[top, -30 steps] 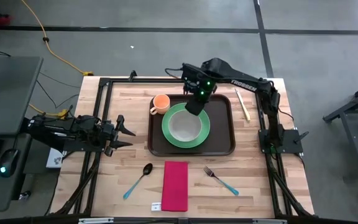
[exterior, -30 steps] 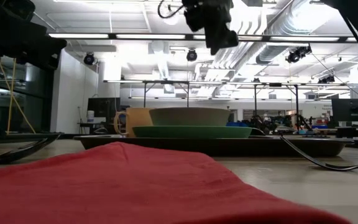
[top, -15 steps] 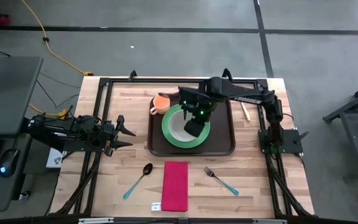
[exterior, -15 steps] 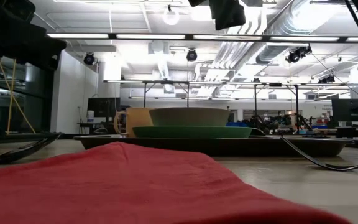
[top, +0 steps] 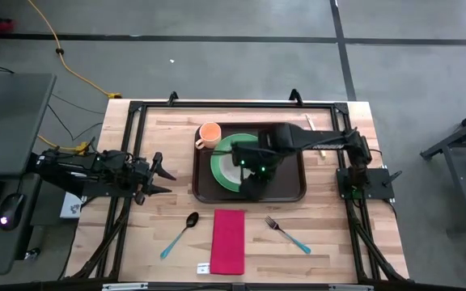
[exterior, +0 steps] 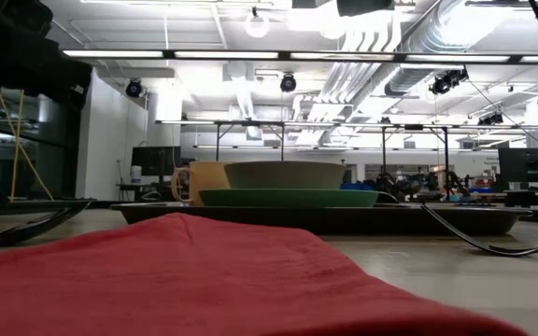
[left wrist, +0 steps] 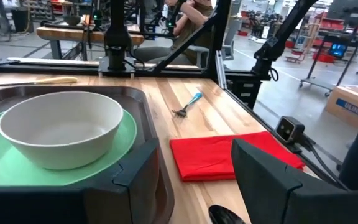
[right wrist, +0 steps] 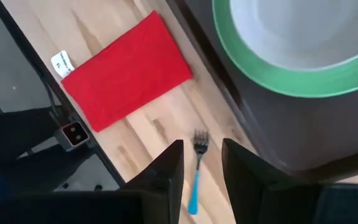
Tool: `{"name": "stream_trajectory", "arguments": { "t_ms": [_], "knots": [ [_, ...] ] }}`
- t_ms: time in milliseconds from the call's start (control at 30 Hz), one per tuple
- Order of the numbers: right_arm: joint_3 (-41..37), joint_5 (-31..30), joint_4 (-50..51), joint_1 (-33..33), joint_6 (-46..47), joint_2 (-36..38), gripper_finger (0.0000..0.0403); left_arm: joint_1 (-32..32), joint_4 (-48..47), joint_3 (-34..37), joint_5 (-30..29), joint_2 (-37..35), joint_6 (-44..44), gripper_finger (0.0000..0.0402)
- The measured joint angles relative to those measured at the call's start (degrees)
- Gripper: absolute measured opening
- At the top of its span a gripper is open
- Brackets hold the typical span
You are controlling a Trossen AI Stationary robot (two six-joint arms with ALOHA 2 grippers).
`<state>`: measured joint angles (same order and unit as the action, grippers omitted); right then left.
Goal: Set up tray
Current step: Put the red napkin on the brown serving tray to the right of the green plate
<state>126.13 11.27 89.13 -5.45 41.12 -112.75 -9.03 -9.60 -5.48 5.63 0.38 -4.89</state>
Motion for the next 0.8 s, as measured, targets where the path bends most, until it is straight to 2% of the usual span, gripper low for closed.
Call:
{"name": "stream_trajectory", "arguments": {
  "t_ms": [267,567,800],
  "knots": [
    [-3.5,-0.1,-7.0,-5.4,9.5,0.1,0.0087,0.0,-1.3,0.0,0.0,0.0,-0.6,0.0230],
    [-15.4,4.6,-23.9,-9.0,15.9,0.0,0.0087,0.0,-1.3,0.0,0.2,0.0,-1.7,0.0230],
    [-23.2,5.4,-34.4,-10.1,21.2,0.0,0.0087,0.0,-1.3,0.0,4.2,0.0,-2.1,0.0230]
  ]
}}
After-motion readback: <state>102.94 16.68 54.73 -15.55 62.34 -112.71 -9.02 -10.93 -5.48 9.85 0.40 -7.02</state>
